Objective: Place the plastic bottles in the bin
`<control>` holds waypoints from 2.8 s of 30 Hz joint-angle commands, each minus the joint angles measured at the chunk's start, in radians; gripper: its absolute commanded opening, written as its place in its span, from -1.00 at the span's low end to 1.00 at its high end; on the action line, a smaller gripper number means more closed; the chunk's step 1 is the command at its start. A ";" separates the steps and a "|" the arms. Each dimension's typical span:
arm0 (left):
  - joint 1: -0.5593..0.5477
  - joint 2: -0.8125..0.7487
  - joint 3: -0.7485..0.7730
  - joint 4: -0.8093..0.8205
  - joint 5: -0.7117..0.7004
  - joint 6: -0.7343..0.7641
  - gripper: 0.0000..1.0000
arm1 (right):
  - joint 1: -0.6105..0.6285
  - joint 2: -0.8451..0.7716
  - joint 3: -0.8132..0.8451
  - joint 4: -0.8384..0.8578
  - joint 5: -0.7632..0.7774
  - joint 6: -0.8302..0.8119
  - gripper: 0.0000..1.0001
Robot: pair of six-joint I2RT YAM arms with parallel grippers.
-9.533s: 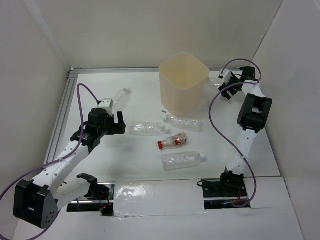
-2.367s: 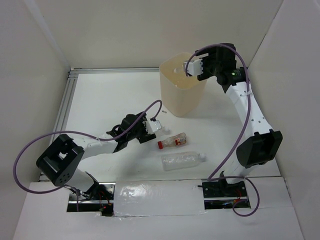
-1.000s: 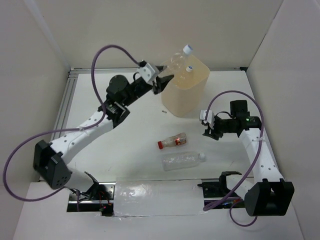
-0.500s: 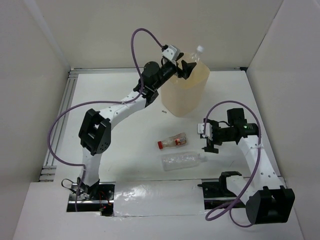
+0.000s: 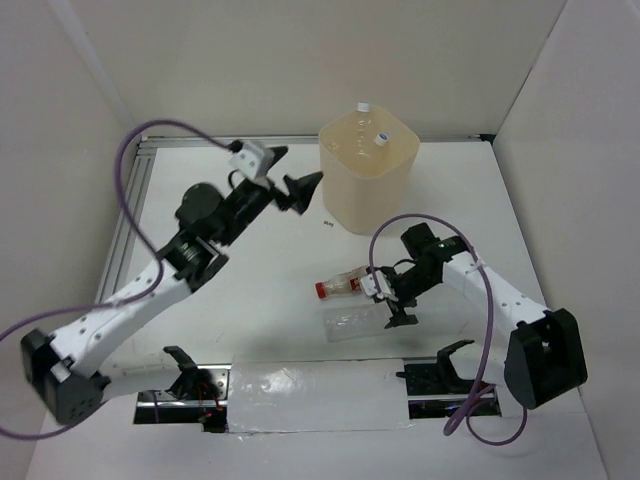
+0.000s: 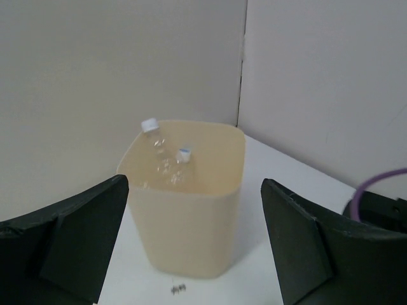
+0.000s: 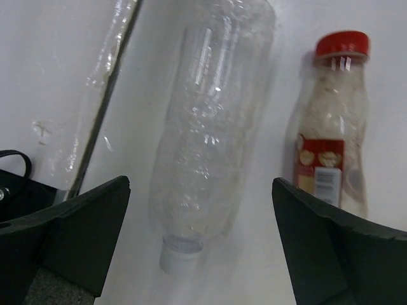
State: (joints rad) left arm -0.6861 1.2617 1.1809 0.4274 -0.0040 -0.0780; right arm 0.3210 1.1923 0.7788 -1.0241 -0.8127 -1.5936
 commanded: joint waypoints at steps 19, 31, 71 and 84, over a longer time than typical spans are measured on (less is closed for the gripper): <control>-0.219 -0.432 -0.641 -0.261 -0.242 -0.031 1.00 | 0.213 0.045 0.015 0.142 0.120 0.238 -0.55; -0.175 -0.271 -0.661 -0.036 -0.087 0.046 1.00 | -0.005 -0.188 0.453 0.374 0.065 0.580 -0.60; -0.319 0.585 -0.156 -0.079 0.021 0.228 0.46 | -0.580 0.098 0.582 0.676 -0.182 1.077 0.96; -0.319 0.270 -0.103 -0.145 0.076 0.207 -1.00 | -0.635 0.024 0.510 0.259 -0.283 0.727 -0.95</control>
State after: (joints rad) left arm -1.0012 1.7119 1.0058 0.1974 0.0185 0.1497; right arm -0.3065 1.2324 1.2770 -0.6060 -1.0733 -0.7353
